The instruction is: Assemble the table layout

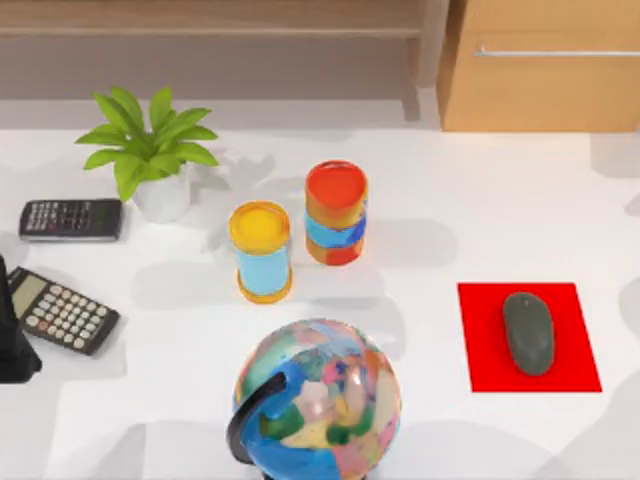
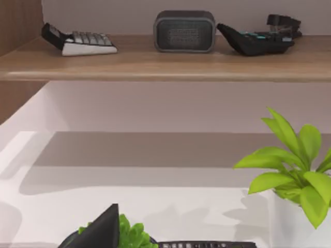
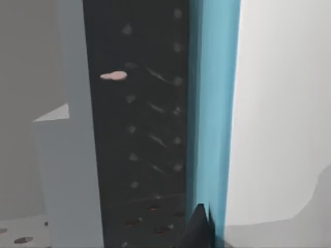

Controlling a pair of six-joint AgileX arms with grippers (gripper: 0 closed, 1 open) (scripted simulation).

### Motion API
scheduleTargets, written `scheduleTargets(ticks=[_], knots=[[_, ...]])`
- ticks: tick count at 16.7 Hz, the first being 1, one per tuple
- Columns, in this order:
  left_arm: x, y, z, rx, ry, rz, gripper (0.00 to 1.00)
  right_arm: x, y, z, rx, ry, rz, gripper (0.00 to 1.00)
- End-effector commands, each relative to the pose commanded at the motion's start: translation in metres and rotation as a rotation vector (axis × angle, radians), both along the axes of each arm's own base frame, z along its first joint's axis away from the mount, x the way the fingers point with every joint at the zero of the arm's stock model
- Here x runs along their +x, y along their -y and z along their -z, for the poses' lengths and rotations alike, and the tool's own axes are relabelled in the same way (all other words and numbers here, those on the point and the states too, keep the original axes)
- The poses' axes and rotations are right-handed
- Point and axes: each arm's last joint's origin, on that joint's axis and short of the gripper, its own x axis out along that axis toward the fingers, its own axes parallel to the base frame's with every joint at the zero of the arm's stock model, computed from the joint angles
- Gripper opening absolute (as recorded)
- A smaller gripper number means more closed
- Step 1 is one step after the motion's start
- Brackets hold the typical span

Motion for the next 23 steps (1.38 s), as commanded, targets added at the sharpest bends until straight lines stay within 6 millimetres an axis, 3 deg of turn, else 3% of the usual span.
scheduleTargets(ticks=[2,15,23], knots=[[0.0,0.0,0.0,0.0,0.0,0.0,1.0,0.0,0.0,0.0,0.0,0.0,0.0,0.0],[0.0,0.0,0.0,0.0,0.0,0.0,1.0,0.0,0.0,0.0,0.0,0.0,0.0,0.98],[0.0,0.0,0.0,0.0,0.0,0.0,1.0,0.0,0.0,0.0,0.0,0.0,0.0,1.0]])
